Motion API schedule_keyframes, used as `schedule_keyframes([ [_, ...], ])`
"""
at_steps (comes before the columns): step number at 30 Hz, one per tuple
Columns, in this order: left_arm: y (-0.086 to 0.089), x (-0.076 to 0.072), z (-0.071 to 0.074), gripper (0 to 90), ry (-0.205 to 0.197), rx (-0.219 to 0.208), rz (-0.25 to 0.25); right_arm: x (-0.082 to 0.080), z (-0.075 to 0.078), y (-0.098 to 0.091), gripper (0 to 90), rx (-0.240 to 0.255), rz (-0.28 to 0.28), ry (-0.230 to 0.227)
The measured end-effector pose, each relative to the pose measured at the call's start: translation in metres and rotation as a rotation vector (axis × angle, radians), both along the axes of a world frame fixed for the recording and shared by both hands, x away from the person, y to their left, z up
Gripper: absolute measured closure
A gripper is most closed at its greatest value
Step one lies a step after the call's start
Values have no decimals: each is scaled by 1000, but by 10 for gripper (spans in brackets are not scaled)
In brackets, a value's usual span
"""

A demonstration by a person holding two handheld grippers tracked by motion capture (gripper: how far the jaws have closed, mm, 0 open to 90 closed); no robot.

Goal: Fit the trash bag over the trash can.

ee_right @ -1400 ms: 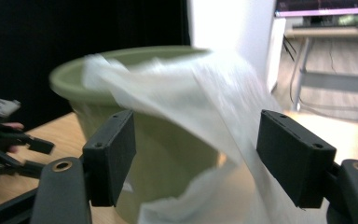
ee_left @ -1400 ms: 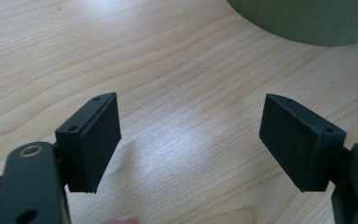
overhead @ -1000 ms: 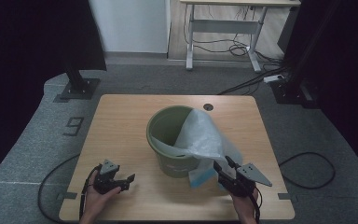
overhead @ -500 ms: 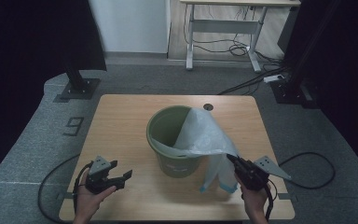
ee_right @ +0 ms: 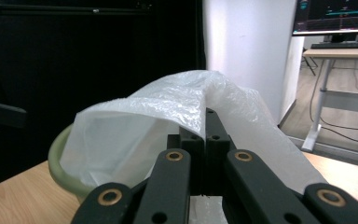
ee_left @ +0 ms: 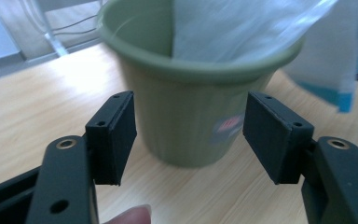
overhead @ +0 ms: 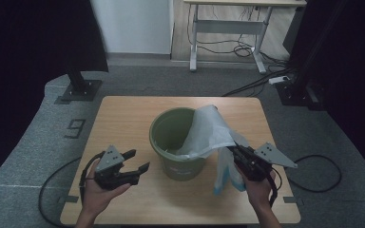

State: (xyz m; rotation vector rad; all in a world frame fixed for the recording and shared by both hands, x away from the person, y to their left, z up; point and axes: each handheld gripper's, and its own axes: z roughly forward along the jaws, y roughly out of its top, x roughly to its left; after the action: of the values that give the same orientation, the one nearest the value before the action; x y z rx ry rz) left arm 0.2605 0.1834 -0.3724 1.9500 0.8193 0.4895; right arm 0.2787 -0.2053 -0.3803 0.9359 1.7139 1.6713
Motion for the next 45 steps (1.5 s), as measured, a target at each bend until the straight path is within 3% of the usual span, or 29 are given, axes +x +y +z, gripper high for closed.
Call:
schedule_keyframes([
  [1, 0, 0, 0, 350, 0, 0, 0, 0, 0, 0, 886, 0, 0, 0],
  [9, -50, 10, 6, 352, -17, 27, -89, 7, 12, 28, 886, -43, 48, -6],
  [16, -71, 17, 5, 414, -26, 26, -110, 3, 15, 46, 885, -71, 90, -15],
  [32, -68, 34, 2, 764, 30, -77, -116, 6, 18, 53, 884, -87, 110, -11],
  [38, -66, 39, 4, 782, 27, -101, -79, 9, 18, 53, 867, -81, 137, 7],
  [41, -62, 41, 4, 829, 33, -117, -88, 8, 13, 52, 843, -80, 167, 17],
  [43, -61, 42, 4, 882, 44, -151, -105, 7, 9, 50, 839, -77, 178, 21],
  [45, -64, 41, 5, 898, 42, -153, -115, 6, 7, 49, 839, -69, 187, 23],
])
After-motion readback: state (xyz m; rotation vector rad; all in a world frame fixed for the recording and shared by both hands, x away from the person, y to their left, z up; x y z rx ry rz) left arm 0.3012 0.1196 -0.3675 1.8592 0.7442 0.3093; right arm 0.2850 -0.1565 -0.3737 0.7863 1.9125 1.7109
